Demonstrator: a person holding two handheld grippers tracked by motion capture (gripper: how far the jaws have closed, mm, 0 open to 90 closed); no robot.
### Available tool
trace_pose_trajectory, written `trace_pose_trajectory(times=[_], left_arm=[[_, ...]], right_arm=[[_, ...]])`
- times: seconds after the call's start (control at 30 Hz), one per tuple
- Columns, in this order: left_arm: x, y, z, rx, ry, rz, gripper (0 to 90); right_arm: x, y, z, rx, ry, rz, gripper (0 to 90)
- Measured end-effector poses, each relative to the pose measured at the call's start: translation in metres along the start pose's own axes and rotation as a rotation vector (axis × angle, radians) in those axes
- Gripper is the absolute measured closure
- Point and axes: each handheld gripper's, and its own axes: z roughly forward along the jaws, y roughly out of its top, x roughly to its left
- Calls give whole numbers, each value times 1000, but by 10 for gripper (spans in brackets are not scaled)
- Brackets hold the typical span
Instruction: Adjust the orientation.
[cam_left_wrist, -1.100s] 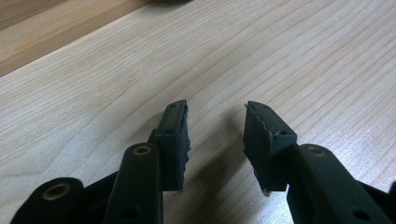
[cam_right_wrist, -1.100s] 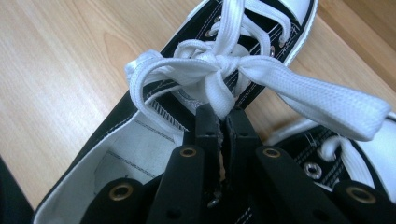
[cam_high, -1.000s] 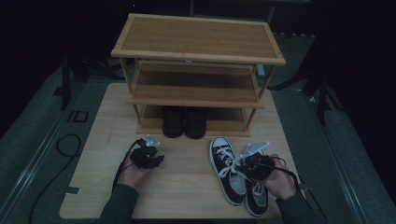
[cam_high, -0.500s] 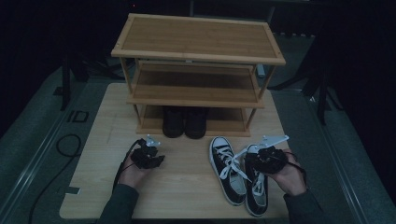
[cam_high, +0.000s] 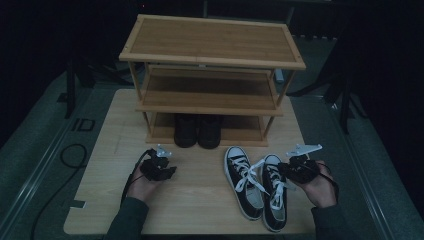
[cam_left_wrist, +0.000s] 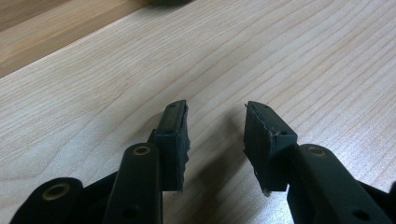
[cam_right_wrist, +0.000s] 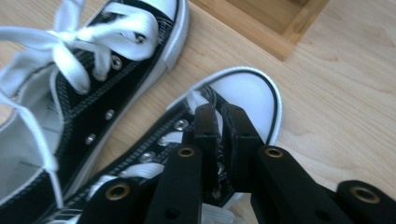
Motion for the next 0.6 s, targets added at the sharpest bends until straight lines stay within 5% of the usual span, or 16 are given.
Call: trace_pose_trajectory(times=[0.6], left_arm=[[0,0,0,0,0,0,595]], right_arm=[[-12,-26,20,54,-22,63,898]])
